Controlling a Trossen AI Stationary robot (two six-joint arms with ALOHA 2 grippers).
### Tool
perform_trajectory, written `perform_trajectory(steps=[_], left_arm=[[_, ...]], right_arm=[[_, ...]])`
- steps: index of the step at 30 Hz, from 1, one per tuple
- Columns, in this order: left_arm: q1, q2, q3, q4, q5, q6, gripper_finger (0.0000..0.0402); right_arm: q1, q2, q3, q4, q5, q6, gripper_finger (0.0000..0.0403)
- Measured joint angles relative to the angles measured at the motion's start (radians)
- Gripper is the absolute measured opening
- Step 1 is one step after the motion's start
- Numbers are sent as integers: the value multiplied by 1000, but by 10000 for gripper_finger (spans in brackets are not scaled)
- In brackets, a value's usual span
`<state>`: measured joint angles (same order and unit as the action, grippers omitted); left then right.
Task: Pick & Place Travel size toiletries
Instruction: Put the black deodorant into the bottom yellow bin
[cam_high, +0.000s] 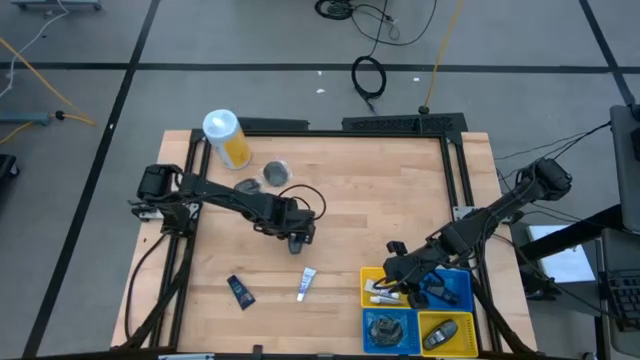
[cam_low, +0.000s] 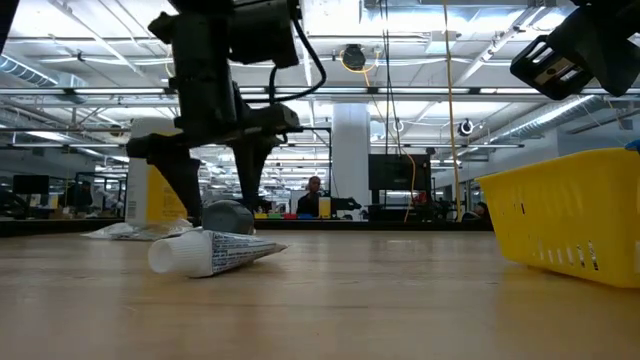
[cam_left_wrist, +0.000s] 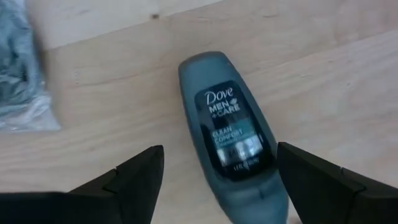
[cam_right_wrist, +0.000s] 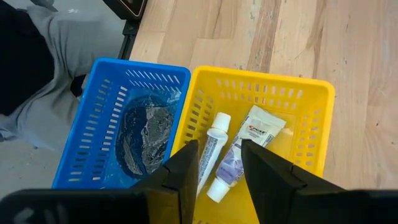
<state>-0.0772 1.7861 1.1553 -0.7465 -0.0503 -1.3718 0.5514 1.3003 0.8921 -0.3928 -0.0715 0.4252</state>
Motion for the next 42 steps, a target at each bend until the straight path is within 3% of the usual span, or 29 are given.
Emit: perform_trajectory(steps=[15, 23, 26, 31, 42], left_arm=[[-2, 143, 6, 63, 88, 36, 296], [-4, 145, 5, 60, 77, 73, 295], [-4, 146, 4, 56, 71, 80, 273], [-5, 145, 3, 52, 49, 97, 194], [-2, 150, 35, 22, 44, 213, 193]], right_arm=[[0, 0, 0, -2, 1, 7, 114], [0, 0, 0, 0, 1, 8, 114], [0, 0, 0, 0, 2, 19, 114], [0, 0, 0, 0, 25, 31, 114], [0, 0, 0, 0, 49, 28, 114]])
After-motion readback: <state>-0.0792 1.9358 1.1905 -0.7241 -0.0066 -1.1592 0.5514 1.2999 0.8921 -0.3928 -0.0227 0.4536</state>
